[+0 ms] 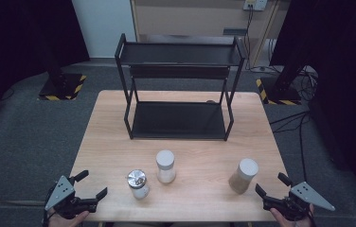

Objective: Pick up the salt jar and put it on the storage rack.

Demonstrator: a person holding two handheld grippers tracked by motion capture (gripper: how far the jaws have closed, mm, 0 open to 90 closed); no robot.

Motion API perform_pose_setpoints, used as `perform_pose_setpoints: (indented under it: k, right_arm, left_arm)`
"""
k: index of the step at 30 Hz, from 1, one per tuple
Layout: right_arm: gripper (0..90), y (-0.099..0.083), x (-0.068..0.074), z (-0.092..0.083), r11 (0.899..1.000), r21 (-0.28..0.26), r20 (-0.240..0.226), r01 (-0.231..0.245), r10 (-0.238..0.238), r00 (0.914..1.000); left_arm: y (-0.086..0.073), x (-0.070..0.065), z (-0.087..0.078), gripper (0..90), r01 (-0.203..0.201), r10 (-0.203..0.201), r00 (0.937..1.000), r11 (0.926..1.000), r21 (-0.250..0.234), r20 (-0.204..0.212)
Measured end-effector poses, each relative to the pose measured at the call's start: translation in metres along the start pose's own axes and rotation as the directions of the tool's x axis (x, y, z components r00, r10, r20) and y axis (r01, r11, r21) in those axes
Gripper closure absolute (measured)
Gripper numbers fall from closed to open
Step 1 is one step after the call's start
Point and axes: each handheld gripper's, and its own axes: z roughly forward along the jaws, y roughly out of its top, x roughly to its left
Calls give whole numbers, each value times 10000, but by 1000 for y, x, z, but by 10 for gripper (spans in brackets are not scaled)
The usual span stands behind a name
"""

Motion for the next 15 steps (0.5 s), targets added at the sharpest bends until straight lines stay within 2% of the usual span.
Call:
perform_pose_setpoints:
  k: [3,15]
  right_arm:
    - [36,0,1,-2,9999,-127,-9,32,-32,10000]
    - [36,1,1,0,10000,45,-11,69,-69,10000]
  left_arm:
    - [-1,1,0,21,24,-24,10000,10000,-9,55]
    - [0,0,1,21,28,-29,10000,10000,85,12]
